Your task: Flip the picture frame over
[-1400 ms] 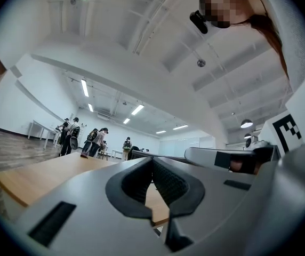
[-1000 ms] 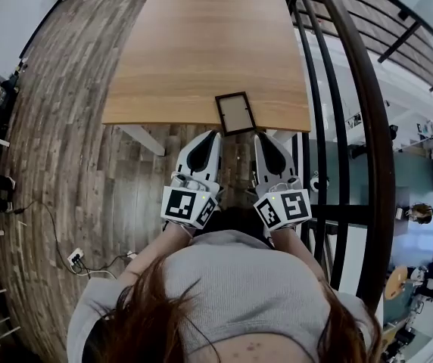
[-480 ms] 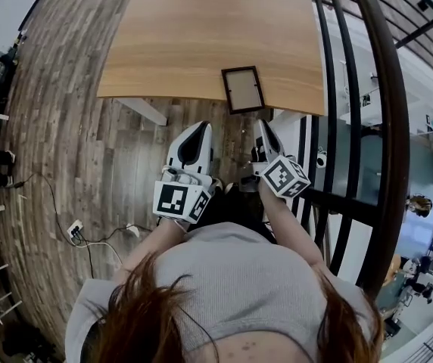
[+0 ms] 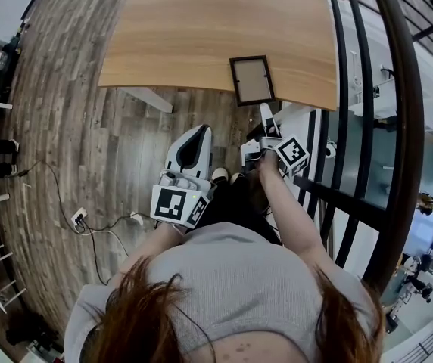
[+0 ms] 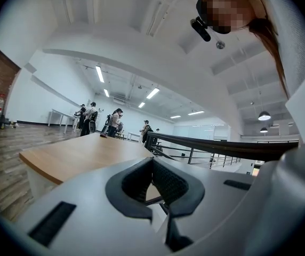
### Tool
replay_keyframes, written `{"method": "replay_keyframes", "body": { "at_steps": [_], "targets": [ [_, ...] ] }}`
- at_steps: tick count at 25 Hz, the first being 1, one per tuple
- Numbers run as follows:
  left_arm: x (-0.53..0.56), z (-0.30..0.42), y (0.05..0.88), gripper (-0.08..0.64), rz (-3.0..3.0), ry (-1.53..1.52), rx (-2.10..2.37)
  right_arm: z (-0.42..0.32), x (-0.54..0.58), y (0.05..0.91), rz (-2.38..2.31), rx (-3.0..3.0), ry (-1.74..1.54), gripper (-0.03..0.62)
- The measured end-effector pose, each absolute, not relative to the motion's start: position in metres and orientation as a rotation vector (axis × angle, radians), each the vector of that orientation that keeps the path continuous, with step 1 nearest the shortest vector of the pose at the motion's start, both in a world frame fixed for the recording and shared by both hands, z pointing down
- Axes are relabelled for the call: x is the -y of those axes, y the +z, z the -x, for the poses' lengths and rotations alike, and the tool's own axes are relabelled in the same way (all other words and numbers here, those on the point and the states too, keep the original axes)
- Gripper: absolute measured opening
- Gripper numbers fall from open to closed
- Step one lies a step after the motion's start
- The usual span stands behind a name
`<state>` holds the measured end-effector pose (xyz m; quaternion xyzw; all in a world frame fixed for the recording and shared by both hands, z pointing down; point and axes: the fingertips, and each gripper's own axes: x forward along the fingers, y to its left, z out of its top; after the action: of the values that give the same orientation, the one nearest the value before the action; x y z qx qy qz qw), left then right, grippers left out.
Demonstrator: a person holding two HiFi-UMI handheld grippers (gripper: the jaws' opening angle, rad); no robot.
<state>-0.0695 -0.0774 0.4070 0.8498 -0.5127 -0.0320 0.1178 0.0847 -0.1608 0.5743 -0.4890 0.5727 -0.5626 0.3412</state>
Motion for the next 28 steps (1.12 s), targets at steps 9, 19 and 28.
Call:
{"method": "replay_keyframes", "body": {
  "at_steps": [9, 19, 28],
  "targets": [
    [0.074, 0.075, 0.422, 0.005, -2.462, -0.035, 1.492, -0.070, 0.190, 0.592, 1.181, -1.364, -1.503, 0.172],
    [0.074, 0.082, 0.429, 0.005, -2.437, 0.000, 1.513, -0.060, 0.200, 0.605, 1.142, -1.364, -1.541, 0.169],
    [0.075, 0.074, 0.426, 0.005, -2.478, 0.020, 1.484, -0.061, 0.198, 0.600, 1.125, -1.350, -1.527, 0.078]
  ]
}}
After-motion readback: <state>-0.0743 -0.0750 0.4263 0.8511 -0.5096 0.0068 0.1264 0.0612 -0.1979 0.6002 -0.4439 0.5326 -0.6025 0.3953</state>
